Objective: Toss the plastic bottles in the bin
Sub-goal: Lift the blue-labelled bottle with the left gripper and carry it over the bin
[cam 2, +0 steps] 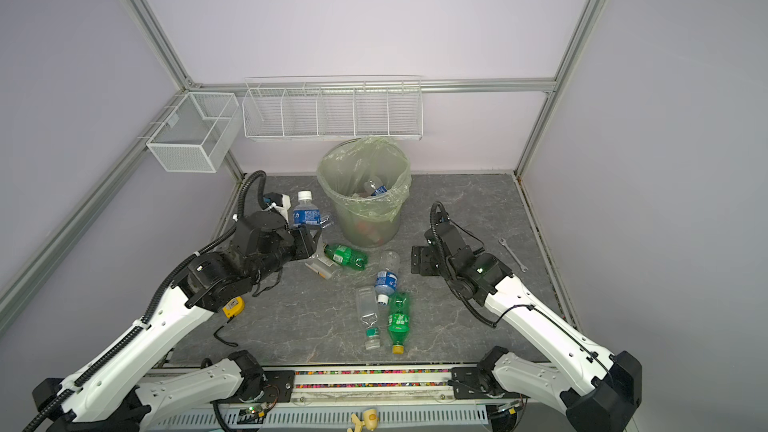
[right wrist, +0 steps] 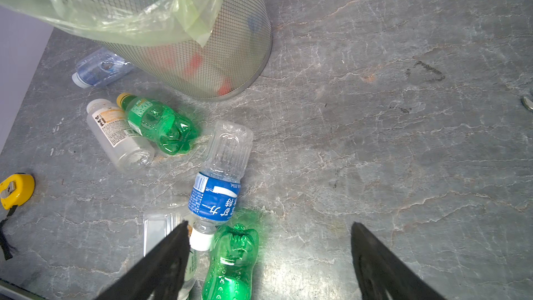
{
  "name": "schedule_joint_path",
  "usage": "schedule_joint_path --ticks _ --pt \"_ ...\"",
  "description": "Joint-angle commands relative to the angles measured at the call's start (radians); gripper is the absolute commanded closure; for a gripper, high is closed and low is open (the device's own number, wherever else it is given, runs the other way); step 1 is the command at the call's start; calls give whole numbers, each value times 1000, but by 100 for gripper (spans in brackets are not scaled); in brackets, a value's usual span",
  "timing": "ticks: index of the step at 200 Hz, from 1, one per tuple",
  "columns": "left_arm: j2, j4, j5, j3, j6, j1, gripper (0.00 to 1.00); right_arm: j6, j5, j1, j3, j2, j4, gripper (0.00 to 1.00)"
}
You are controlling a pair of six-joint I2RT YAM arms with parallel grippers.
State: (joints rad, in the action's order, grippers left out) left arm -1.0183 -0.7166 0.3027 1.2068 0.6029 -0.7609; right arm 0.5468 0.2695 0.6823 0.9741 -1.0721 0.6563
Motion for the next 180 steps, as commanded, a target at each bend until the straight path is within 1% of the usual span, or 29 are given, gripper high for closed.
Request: schedule_joint_path --ticks 1,24,60,96,140,162,171,180 --pt "24 111 54 18 -59 8 50 14 16 -4 -25 13 -2 12" --pt "40 206 41 4 -90 18 49 12 8 -4 -20 9 -2 12" --pt "48 283 5 -23 -170 25 48 1 28 -3 -13 12 3 12" --pt "120 384 -28 -148 -167 28 48 1 33 -4 -22 3 -13 12" --pt "162 383 -74 -232 -119 29 48 7 10 -5 -18 -39 -34 12" --pt "143 352 -82 -223 -123 29 48 7 4 -4 -11 -55 -43 11" --pt "122 335 -78 -201 -126 29 47 4 4 -5 -11 -59 -45 12" --pt "87 323 -102 -166 -150 29 47 2 4 -5 -10 -61 -44 12"
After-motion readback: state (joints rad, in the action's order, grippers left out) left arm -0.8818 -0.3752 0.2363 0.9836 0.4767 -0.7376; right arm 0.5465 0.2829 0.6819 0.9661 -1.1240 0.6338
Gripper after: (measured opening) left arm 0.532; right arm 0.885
